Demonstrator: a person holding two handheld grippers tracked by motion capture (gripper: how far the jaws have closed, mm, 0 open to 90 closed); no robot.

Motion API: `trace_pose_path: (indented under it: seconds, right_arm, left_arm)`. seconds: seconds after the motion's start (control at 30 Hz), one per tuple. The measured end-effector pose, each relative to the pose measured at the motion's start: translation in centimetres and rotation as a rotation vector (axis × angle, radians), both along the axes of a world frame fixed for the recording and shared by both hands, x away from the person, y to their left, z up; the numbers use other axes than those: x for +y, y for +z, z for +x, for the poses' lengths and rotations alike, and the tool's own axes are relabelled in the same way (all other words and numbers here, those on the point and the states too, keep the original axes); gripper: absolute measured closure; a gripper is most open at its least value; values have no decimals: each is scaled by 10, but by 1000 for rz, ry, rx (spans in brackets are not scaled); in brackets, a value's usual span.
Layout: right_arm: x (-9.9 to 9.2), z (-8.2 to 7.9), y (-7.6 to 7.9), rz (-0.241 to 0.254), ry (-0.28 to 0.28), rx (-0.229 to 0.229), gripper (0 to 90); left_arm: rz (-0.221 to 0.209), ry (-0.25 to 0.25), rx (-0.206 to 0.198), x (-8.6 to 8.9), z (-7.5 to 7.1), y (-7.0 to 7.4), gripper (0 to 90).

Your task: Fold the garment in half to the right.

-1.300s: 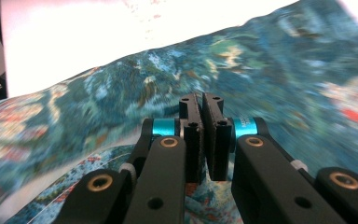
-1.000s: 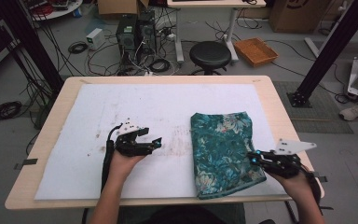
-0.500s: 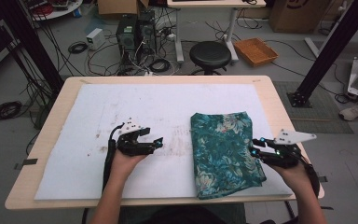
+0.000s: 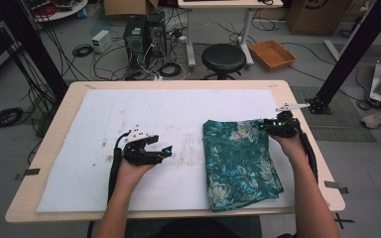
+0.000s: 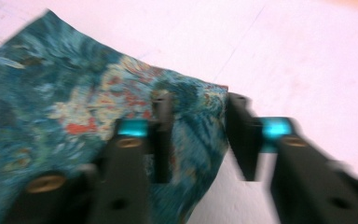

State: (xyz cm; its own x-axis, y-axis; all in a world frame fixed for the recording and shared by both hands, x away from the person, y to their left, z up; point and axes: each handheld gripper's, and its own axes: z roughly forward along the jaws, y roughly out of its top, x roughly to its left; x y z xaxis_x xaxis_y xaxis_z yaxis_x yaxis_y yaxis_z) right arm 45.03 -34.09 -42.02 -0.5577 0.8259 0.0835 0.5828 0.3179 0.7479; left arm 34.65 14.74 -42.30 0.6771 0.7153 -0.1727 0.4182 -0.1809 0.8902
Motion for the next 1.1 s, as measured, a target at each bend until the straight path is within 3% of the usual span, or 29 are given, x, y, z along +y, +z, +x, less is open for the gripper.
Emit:
trace_pose_path:
  seconds: [0.1,0.27,0.37,0.4,0.43,0.47,0.57,0.67,0.73,0.9,1.0,1.1]
  right_arm:
    - [-5,5,-5,68,34,26,875]
    - [-16,2,0,48,-28,9,881]
    - [-21,4,-4,14,-79,24,737]
    - [-21,3,-3,11,-92,26,652]
    - [-20,2,-1,13,-100,11,597]
    - [-18,-1,3,15,-97,-5,597]
    - [-1,-10,16,11,-39,-77,546]
    - [30,-16,28,23,61,-119,505]
    - [52,-18,31,34,142,-97,491]
    - [93,-43,35,60,305,-118,481]
    - [104,-62,34,73,361,-135,482]
    - [111,-62,29,61,371,-127,481]
  left_arm:
    - [2,3,-1,2,0,0,274]
    - [2,3,-3,2,0,1,274]
    - [0,1,-7,1,-1,2,274]
    - [2,2,-7,1,-2,2,274]
    - [3,2,-7,1,-2,2,274]
    - [0,2,-8,1,-1,2,274]
    - [1,8,-7,2,-1,2,274]
    - [-2,8,-7,3,-1,2,274]
    - [-2,12,-11,4,-2,4,274]
    - [-8,13,-14,8,-3,4,274]
    - [-7,17,-9,8,-2,3,274]
    - [-3,13,-8,7,-2,3,274]
